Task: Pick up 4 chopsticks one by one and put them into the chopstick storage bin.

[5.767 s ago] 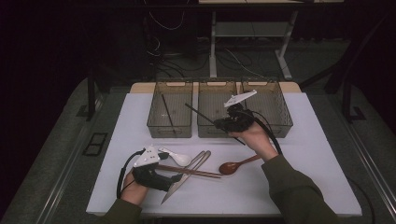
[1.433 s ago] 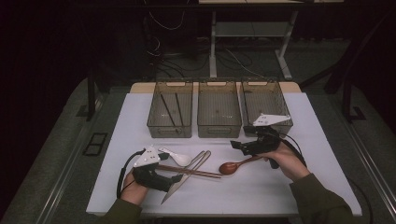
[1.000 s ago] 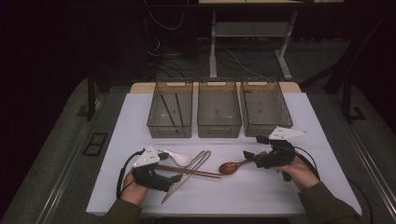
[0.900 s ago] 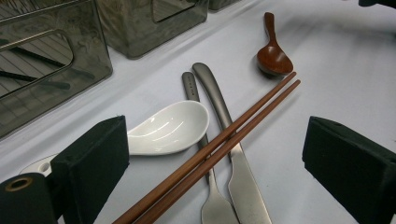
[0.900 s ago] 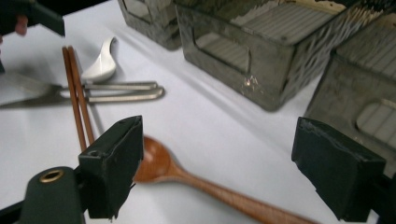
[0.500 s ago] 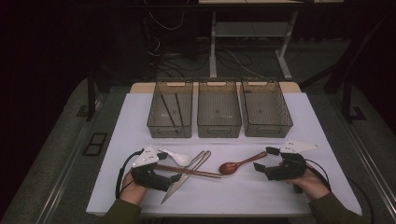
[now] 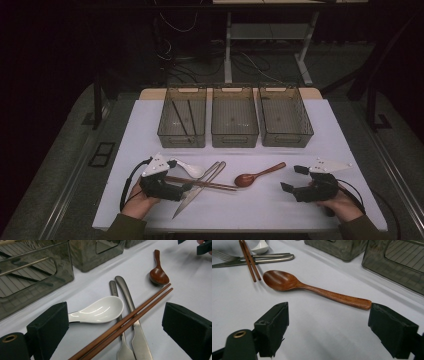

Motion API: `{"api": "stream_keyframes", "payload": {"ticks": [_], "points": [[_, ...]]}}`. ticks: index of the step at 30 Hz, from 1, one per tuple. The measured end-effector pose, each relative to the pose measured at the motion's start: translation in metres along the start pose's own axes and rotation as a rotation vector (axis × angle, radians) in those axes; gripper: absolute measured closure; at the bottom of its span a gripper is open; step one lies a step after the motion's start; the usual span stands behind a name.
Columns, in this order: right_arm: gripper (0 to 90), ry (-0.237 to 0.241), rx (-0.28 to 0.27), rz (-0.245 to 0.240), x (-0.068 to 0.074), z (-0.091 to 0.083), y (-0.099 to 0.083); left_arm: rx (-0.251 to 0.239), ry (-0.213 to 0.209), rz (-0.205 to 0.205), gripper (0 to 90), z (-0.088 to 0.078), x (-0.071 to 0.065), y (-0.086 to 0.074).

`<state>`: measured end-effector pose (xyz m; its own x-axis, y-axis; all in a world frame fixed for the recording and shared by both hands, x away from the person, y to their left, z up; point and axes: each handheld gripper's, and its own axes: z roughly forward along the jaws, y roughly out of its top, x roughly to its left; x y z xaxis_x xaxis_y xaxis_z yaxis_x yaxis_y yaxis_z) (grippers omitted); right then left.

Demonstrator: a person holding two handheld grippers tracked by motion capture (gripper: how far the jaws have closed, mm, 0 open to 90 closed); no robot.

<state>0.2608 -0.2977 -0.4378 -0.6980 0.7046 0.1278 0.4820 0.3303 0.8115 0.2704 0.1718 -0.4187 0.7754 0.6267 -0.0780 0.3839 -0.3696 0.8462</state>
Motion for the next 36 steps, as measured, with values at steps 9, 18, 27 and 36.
{"api": "stream_keyframes", "payload": {"ticks": [9, 18, 27, 36], "points": [[16.6, 0.007, 0.009, -0.012, 0.003, 0.003, 0.0, 0.012, -0.05, 0.038, 7.6, -0.004, 0.009, 0.007], [16.7, 0.009, 0.009, -0.016, 0.003, 0.003, 0.0, 0.072, -0.079, 0.032, 22.4, -0.001, 0.026, 0.004], [16.7, 0.012, 0.012, -0.021, 0.003, 0.004, 0.0, 0.164, -0.134, 0.06, 43.5, 0.015, 0.031, -0.002], [16.6, 0.013, 0.014, -0.023, 0.004, 0.005, 0.0, 0.234, -0.158, 0.101, 50.7, 0.024, 0.029, -0.006]]}}
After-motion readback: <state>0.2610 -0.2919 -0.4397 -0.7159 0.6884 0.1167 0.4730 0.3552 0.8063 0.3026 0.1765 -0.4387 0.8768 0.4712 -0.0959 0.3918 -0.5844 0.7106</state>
